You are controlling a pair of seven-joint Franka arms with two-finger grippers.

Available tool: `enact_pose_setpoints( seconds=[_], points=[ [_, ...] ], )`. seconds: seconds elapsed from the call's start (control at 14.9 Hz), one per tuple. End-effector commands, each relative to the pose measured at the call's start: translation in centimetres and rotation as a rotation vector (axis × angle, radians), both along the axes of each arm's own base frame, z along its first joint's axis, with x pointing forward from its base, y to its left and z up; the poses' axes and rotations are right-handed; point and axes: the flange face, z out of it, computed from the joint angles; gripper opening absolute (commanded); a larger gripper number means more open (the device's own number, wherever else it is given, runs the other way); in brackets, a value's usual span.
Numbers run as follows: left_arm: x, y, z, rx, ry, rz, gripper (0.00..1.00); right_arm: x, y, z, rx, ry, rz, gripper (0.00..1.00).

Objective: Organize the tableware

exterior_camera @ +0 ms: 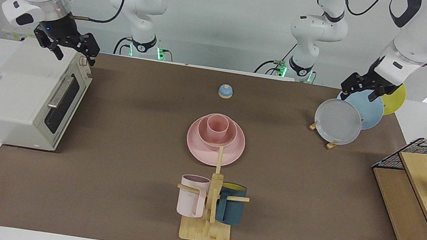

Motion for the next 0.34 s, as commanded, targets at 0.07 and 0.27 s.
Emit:
enact_pose_setpoints(
  seconds=[0.07,0.27],
  points=[
    [-0.23,0.31,0.2,-0.016,-0.022,-0.009,1.0,-0.21,-0.32,0.07,0.005,-0.006,0.023,1.0],
    [-0.3,0.19,0.16,-0.012,-0.018,-0.012,1.0,-0.21,-0.3,0.07,0.006,-0.007,0.023,1.0]
  ],
)
